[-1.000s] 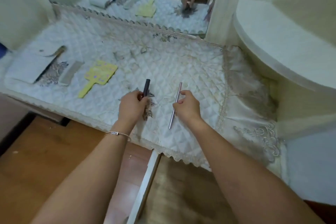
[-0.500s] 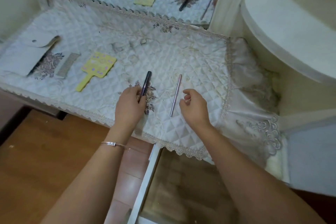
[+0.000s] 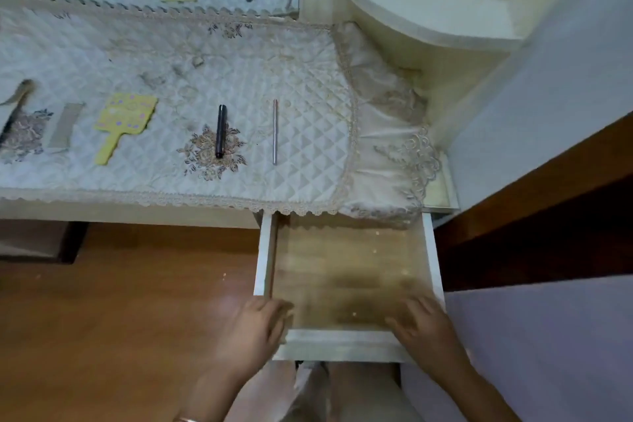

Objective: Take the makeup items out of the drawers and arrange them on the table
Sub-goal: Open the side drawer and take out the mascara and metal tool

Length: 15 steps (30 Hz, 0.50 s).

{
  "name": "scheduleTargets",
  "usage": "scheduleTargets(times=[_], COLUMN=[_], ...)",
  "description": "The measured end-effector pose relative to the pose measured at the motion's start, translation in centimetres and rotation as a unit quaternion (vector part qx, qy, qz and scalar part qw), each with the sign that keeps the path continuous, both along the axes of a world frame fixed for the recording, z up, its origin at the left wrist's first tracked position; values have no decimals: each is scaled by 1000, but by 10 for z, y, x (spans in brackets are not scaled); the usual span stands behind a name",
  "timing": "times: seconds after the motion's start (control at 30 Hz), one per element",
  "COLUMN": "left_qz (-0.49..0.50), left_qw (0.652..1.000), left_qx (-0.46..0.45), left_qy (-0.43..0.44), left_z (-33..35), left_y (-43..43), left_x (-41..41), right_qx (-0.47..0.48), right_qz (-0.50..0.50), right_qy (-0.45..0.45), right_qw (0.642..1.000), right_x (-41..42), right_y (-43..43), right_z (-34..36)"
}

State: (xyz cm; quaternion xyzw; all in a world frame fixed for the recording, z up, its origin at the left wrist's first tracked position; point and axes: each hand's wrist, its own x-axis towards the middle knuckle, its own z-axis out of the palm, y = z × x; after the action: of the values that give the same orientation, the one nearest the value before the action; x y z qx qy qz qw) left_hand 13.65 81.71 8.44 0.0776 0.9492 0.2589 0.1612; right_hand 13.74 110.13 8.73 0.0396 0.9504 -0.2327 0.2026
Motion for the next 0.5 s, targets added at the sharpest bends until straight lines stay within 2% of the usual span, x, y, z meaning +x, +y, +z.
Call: scheduleTargets(times=[0.1, 0.2, 0.3, 0.5], left_qz=[-27, -26, -49, -27], left_qw=[1000, 1000, 998, 1000], left_qx=[-12, 12, -7, -3], left_qy=[0, 2, 24, -2], left_z=[-1, -5, -3, -6], left_y=[-2, -4, -4, -5], left_x=[29, 45, 42, 18], right_qx=[-5, -7, 2, 13], right_qz=[-2, -14, -7, 5], right_qy=[-25, -7, -3, 12], right_qw=[1000, 1000, 1000, 1000], right_x=[44, 60, 54, 29], right_y=[11, 13, 12, 13], right_z=[-7, -11, -9, -12])
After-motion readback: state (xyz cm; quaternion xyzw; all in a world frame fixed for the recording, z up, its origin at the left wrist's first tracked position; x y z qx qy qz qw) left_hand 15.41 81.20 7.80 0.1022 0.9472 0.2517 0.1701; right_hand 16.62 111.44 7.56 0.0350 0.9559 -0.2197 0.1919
